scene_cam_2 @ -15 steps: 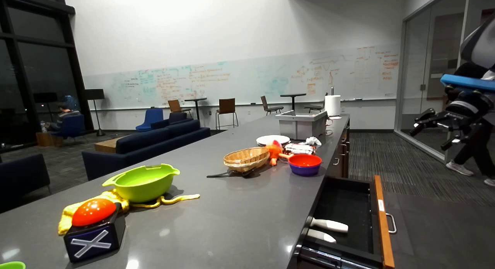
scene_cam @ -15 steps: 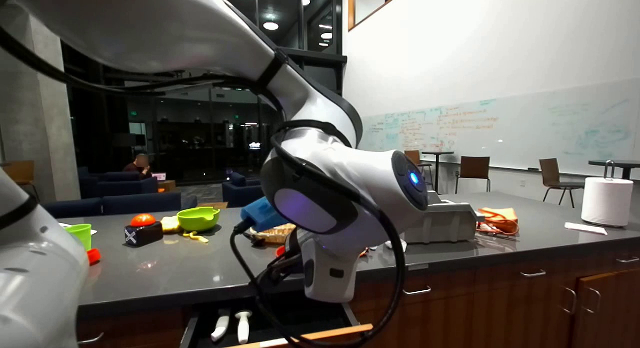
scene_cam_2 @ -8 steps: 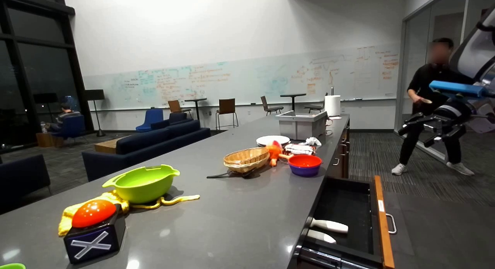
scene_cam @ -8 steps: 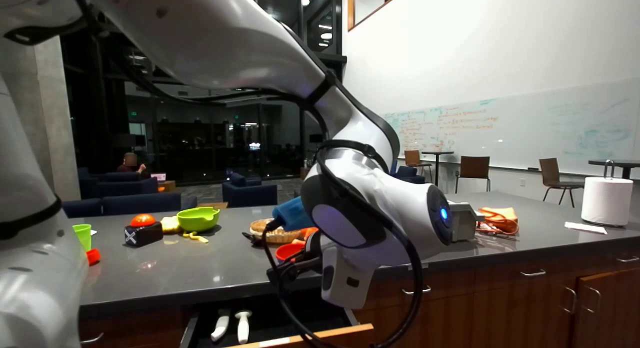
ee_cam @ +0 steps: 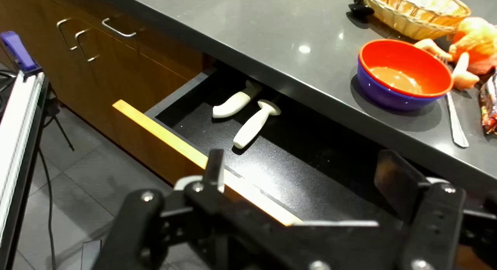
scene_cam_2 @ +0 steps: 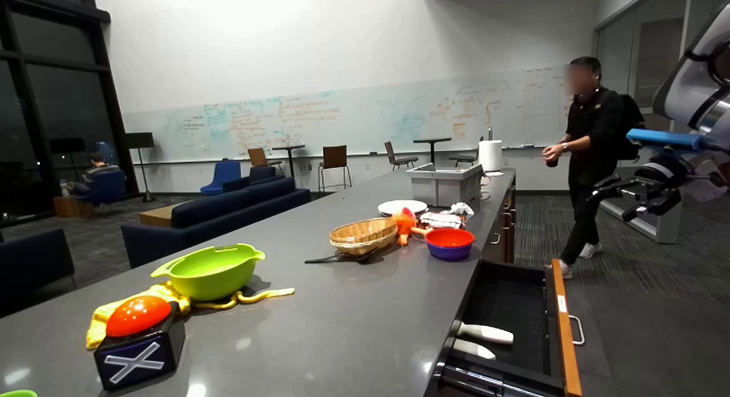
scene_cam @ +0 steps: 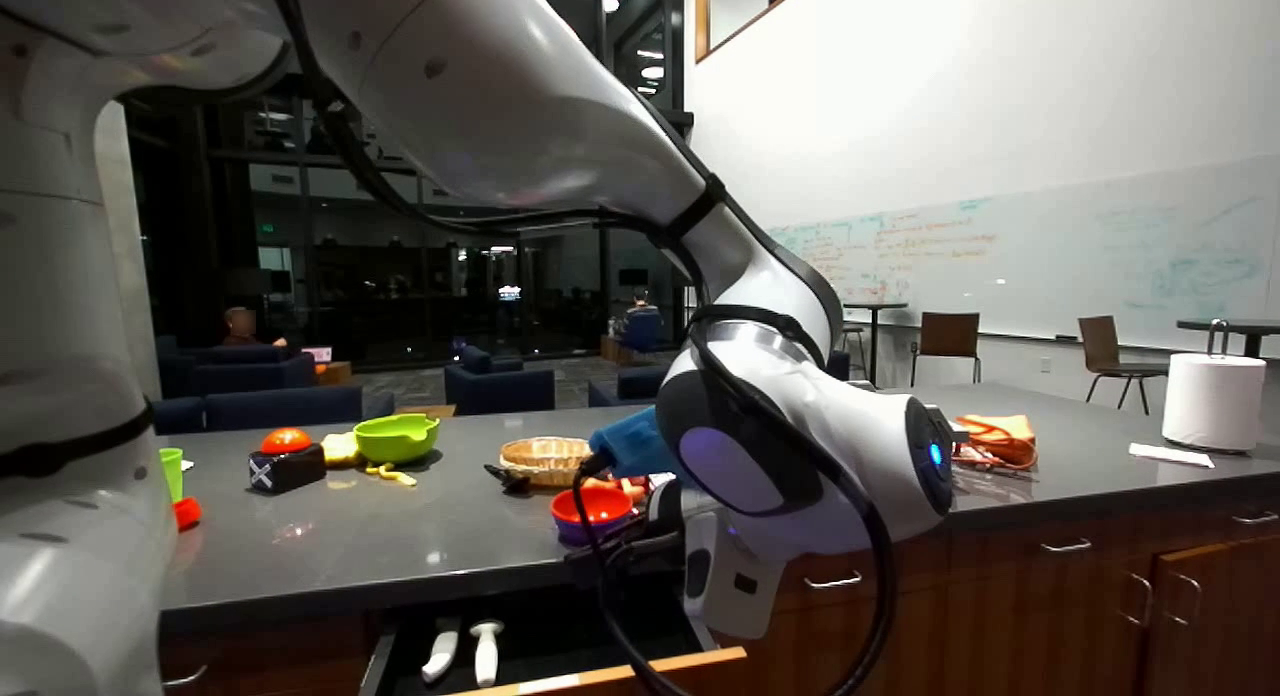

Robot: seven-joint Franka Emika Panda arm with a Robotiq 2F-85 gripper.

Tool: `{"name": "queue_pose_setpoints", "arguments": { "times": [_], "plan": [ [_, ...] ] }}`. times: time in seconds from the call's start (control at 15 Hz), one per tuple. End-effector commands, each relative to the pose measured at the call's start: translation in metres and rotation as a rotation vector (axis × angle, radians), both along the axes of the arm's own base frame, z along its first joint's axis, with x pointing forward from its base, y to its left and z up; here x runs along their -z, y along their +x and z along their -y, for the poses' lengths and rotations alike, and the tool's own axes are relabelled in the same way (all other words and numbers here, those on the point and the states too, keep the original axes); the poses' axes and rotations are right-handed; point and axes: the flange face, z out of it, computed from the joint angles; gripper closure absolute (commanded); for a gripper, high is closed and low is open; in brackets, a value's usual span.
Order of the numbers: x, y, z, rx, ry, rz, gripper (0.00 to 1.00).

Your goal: Close the open drawer

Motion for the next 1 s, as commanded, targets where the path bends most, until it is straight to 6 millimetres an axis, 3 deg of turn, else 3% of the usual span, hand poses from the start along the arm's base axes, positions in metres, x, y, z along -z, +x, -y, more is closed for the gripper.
{"name": "queue_pose_setpoints", "arguments": {
  "times": [0.0,0.47,0.93],
  "plan": [
    [0.002,0.004,0.007,-0.02,0.018,-0.026,0.0],
    [0.006,0.004,0.004,-0.011,0.012,-0.016,0.0],
    [0.049,-0.001,0.011,0.082,0.132,-0.079,0.0]
  ]
}}
